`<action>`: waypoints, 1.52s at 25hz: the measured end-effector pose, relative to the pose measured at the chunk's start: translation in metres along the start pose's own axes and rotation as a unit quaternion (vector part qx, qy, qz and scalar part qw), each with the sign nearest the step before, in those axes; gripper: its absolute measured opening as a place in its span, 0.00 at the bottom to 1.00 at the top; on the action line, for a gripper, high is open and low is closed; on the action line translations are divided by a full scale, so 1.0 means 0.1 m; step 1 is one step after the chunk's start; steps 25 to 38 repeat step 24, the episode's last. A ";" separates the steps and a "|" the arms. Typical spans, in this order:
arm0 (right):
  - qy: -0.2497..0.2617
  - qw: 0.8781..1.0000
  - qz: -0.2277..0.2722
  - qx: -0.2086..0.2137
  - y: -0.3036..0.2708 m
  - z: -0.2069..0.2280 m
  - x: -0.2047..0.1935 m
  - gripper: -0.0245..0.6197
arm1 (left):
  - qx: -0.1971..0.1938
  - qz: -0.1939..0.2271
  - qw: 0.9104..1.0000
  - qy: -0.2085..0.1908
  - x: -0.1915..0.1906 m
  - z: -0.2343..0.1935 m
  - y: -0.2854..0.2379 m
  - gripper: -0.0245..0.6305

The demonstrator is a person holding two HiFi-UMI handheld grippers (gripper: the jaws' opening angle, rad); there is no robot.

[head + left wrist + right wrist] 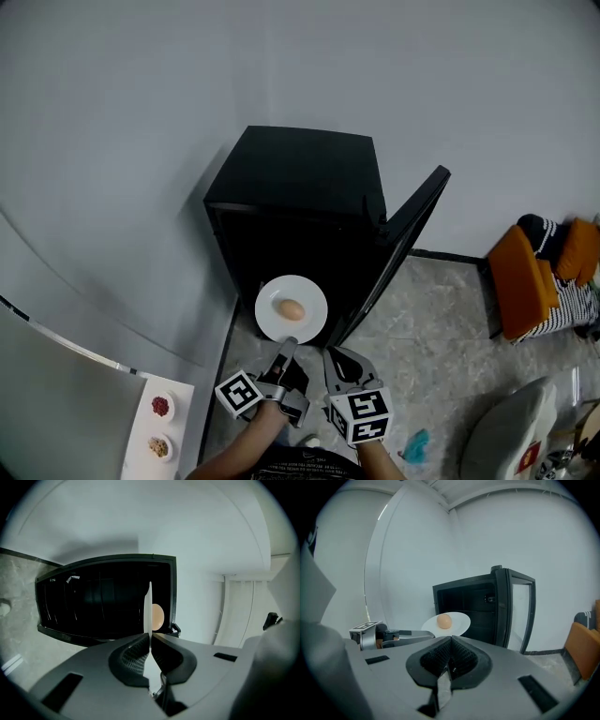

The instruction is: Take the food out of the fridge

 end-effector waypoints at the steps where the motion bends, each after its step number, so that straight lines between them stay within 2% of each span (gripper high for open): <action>1: -0.001 1.000 0.004 0.001 0.04 -0.02 -0.01 0.07 | -0.001 0.002 1.000 -0.003 -0.03 0.03 0.05 0.07; 10: -0.006 1.000 0.018 0.012 0.24 -0.08 -0.11 0.07 | 0.002 0.012 1.000 -0.016 -0.18 0.15 0.26 0.07; 38: -0.004 1.000 0.022 0.013 0.28 -0.04 -0.07 0.07 | -0.004 0.013 1.000 -0.016 -0.23 0.19 0.24 0.07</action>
Point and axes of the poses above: the fingertips, and each gripper's own axes: y backward along the fingers, z to its right, x out of its top, the point moved 6 cm from there along y, backward along the fingers, and after that the axes turned 5 degrees about -x, right-handed, at the moved point
